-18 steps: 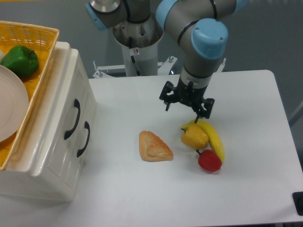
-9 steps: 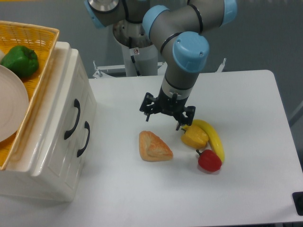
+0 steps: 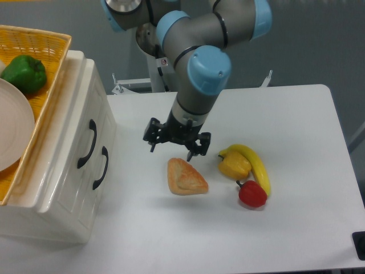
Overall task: Slide open the top white drawer
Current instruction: 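Lower the gripper to the black handle of the upper drawer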
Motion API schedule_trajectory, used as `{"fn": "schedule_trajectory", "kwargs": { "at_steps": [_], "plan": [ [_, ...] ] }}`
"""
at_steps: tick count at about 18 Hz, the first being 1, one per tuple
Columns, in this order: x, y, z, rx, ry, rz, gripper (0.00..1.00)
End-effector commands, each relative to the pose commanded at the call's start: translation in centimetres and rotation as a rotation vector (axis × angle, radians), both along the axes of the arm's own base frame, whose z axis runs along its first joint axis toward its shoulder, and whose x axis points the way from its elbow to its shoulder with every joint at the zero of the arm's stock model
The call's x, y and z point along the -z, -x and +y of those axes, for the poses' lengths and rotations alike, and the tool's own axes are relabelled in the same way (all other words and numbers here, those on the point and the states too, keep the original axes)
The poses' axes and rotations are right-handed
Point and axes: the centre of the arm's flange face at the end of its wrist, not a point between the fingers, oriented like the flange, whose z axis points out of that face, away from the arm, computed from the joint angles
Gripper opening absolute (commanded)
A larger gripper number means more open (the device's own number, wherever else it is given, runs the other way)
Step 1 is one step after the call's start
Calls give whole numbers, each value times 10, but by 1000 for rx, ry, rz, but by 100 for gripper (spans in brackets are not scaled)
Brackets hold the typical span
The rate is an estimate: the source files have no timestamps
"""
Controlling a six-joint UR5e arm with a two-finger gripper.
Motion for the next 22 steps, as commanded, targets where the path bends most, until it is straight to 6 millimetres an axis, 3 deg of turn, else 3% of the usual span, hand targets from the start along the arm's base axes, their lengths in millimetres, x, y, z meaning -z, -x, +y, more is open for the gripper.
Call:
{"fn": "schedule_trajectory", "kwargs": {
  "at_steps": [22],
  "plan": [
    [-6, -35, 9, -28, -44, -225, 100]
  ]
}}
